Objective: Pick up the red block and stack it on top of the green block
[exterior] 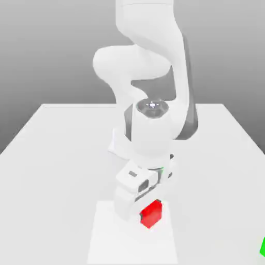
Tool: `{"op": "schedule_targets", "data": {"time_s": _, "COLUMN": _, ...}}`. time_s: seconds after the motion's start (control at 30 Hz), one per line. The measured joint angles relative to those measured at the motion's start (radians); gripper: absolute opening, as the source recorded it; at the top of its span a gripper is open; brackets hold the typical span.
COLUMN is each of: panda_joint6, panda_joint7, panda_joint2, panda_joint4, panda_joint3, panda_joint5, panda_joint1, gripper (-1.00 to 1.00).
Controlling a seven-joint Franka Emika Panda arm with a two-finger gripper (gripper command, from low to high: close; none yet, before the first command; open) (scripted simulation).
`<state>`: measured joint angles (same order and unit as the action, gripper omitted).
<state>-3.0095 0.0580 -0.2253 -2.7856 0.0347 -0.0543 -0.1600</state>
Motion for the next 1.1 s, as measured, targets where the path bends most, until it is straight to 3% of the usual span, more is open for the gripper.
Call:
{"op": "schedule_targets", "data": {"time_s": 0.1, "panda_joint6": 0.002, "panda_joint7": 0.001, "panda_joint2": 0.002, "panda_joint4": 0.000, "panda_joint3": -0.001, "panda_joint5": 0.002, "panda_joint1": 0.002, "gripper": -1.00}}
{"op": "schedule_targets", "data": {"time_s": 0.33, "panda_joint6": 0.195, "panda_joint7": 0.040, "panda_joint2": 0.218, "panda_joint4": -0.023, "panda_joint3": 0.014, "panda_joint5": 0.054, "panda_joint1": -0.002, "gripper": -1.00}}
{"op": "schedule_targets", "data": {"time_s": 0.93, "panda_joint6": 0.516, "panda_joint7": 0.166, "panda_joint2": -0.090, "panda_joint4": 0.600, "panda_joint3": -0.201, "panda_joint5": 0.141, "panda_joint1": -0.259, "gripper": -1.00}}
{"op": "schedule_targets", "data": {"time_s": 1.07, "panda_joint6": 0.442, "panda_joint7": 0.193, "panda_joint2": -0.215, "panda_joint4": 0.649, "panda_joint3": -0.190, "panda_joint5": 0.174, "panda_joint1": -0.297, "gripper": -1.00}}
{"op": "schedule_targets", "data": {"time_s": 1.1, "panda_joint6": 0.421, "panda_joint7": 0.197, "panda_joint2": -0.239, "panda_joint4": 0.652, "panda_joint3": -0.185, "panda_joint5": 0.180, "panda_joint1": -0.302, "gripper": 1.00}}
